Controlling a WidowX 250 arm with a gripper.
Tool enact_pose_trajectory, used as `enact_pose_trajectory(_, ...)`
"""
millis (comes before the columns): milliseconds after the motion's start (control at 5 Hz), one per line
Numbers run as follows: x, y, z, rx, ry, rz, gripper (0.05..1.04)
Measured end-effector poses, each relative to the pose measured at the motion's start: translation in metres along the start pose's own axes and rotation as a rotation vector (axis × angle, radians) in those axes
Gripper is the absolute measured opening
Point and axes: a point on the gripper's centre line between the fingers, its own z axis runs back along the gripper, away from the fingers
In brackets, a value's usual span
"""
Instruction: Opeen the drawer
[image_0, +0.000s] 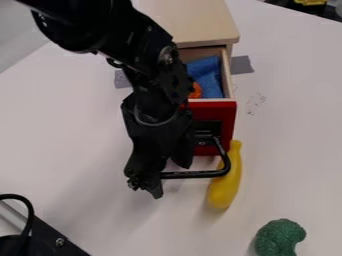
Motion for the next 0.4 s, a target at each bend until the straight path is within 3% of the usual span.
enact_pose_trajectory(400,0.0013,-0.0125,0.0109,0.001,0.019,-0.008,1.000)
